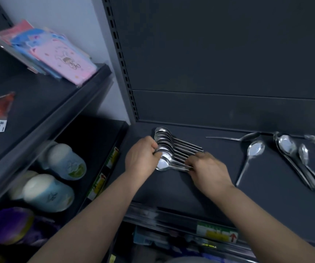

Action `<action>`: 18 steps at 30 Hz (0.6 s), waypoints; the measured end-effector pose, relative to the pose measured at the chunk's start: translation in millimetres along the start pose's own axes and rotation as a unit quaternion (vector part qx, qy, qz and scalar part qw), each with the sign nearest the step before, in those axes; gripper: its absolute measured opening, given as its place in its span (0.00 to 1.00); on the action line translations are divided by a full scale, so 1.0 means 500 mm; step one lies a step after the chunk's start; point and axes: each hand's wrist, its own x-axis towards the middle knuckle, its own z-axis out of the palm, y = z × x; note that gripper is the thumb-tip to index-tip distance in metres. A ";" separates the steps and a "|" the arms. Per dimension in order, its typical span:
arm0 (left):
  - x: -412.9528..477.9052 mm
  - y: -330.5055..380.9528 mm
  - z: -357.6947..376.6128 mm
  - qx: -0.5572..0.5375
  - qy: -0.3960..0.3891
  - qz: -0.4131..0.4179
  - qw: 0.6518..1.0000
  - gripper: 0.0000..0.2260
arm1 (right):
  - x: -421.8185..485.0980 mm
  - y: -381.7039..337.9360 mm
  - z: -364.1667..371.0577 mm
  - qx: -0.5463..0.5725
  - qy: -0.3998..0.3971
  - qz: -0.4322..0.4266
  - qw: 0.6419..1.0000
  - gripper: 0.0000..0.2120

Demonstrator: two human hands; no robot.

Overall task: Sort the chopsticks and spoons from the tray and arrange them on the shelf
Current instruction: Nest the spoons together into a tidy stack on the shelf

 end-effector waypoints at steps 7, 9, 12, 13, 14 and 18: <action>0.013 0.095 0.043 -0.045 -0.057 0.083 0.994 0.06 | -0.034 0.045 -0.030 0.022 0.024 -0.011 0.999 0.11; 0.014 0.140 0.069 -0.056 -0.078 0.105 0.990 0.06 | -0.055 0.079 -0.042 0.014 0.046 0.014 0.999 0.10; 0.014 0.212 0.115 -0.053 -0.114 0.140 0.982 0.07 | -0.087 0.143 -0.058 0.002 0.065 0.067 0.996 0.10; 0.014 0.235 0.131 -0.051 -0.127 0.146 0.980 0.08 | -0.097 0.166 -0.065 -0.001 0.072 0.089 0.993 0.10; 0.014 0.258 0.145 -0.048 -0.140 0.148 0.978 0.08 | -0.106 0.189 -0.071 -0.004 0.082 0.113 0.990 0.10; 0.010 0.334 0.199 -0.022 -0.172 0.139 0.975 0.11 | -0.141 0.286 -0.096 -0.010 0.122 0.213 0.969 0.09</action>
